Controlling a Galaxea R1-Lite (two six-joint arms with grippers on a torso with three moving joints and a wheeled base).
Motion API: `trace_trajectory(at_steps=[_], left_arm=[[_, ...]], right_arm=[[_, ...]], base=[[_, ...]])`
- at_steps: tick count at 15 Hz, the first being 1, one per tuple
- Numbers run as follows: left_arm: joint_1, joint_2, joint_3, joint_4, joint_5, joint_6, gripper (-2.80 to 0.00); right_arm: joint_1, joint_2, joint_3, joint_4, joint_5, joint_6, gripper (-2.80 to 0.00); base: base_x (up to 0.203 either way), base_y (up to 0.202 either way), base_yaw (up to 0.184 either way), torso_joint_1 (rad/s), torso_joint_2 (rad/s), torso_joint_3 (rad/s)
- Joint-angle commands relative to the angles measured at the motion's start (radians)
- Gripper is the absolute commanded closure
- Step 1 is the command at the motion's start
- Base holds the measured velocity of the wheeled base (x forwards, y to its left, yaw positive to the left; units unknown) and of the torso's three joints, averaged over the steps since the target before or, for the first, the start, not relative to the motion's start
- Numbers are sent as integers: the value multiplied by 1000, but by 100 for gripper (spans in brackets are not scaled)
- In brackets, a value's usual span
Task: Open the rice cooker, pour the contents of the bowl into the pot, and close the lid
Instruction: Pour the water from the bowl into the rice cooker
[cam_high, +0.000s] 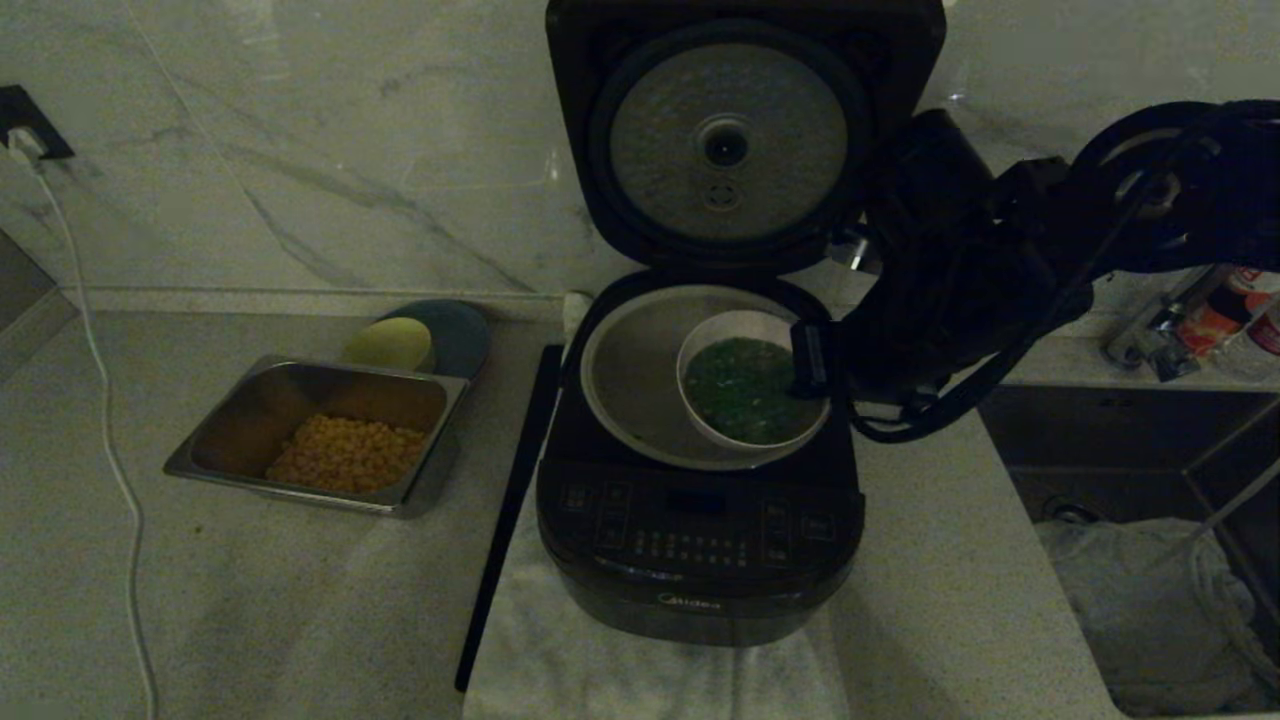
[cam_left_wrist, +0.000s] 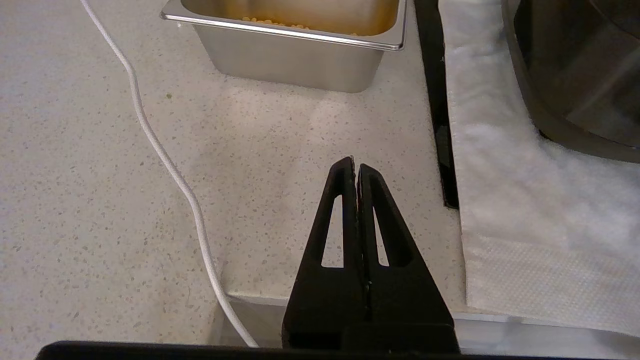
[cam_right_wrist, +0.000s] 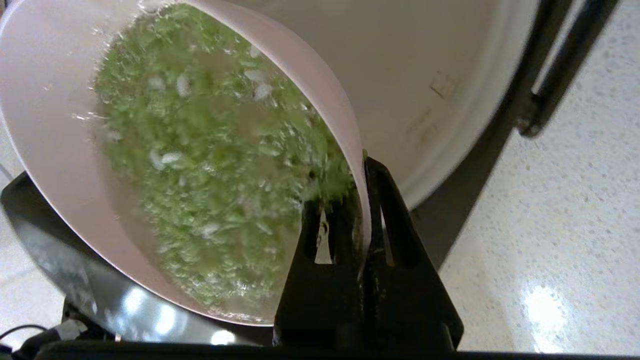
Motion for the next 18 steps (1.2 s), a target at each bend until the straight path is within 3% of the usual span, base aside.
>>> trace_trajectory(at_steps=[1, 13, 18], left_arm=[[0, 0, 0, 0, 0, 0, 0], [0, 0, 0, 0, 0, 0, 0], [0, 0, 0, 0, 0, 0, 0]], right_arm=[[13, 18, -1, -1, -11, 2, 0], [39, 71, -4, -89, -19, 4, 0], [49, 80, -1, -195, -189, -11, 0]], base=[[0, 0, 0, 0, 0, 0], [0, 0, 0, 0, 0, 0], [0, 0, 0, 0, 0, 0]])
